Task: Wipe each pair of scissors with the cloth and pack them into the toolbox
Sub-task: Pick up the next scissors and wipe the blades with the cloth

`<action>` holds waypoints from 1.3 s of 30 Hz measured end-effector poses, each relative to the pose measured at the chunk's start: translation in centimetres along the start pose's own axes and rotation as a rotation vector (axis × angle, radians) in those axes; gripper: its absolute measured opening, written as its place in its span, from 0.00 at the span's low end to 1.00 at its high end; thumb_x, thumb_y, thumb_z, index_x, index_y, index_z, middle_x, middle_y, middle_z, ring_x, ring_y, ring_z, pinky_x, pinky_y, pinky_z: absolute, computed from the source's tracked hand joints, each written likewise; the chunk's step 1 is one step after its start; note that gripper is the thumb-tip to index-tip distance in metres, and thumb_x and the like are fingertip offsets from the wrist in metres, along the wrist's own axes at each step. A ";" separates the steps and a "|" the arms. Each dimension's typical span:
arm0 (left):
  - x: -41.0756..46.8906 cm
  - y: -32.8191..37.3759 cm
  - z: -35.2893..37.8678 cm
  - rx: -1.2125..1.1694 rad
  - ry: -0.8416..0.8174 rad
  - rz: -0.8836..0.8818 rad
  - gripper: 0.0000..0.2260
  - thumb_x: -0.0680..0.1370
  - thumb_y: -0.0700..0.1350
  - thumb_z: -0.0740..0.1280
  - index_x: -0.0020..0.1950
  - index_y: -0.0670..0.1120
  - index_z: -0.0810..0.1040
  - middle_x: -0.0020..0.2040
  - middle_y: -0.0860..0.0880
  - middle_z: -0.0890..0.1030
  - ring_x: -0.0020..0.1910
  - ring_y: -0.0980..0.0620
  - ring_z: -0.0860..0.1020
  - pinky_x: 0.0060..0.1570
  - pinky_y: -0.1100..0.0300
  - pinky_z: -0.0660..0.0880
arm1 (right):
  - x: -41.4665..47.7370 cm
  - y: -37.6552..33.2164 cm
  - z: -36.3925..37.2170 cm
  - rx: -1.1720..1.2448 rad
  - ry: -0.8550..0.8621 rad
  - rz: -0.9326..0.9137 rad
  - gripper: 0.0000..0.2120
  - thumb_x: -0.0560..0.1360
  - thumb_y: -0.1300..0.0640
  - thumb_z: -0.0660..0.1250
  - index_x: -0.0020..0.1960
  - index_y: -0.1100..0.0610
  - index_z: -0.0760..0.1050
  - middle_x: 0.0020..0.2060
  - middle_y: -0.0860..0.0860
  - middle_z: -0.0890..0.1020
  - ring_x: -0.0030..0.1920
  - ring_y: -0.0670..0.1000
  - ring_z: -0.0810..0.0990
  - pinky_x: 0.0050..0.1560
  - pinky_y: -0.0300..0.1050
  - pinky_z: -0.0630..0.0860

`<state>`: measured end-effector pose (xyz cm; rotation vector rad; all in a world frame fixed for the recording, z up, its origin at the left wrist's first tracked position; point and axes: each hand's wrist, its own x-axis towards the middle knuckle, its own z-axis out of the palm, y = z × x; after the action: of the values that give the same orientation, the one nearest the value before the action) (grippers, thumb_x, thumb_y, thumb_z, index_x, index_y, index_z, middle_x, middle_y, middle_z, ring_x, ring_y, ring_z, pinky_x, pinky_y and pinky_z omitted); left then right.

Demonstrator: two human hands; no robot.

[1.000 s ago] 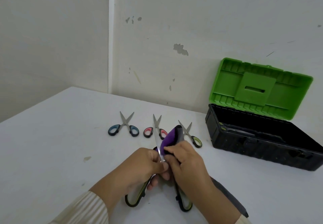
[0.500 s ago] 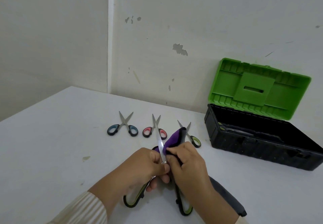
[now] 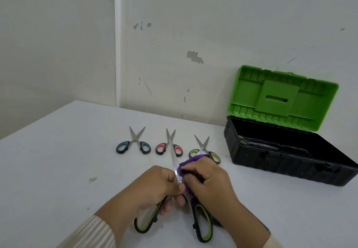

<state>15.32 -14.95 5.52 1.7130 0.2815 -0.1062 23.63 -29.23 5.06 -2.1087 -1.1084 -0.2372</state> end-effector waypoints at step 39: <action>2.1 -0.8 0.1 -0.639 0.269 0.089 0.06 0.78 0.37 0.62 0.47 0.36 0.77 0.42 0.41 0.85 0.39 0.46 0.83 0.46 0.53 0.79 | 0.4 0.8 0.3 0.344 -0.153 0.255 0.10 0.73 0.54 0.67 0.37 0.57 0.78 0.37 0.51 0.77 0.39 0.43 0.75 0.42 0.32 0.70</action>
<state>17.19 -14.67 4.25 1.0968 0.3889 0.2598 24.45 -29.01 4.59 -1.9518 -0.8803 0.2249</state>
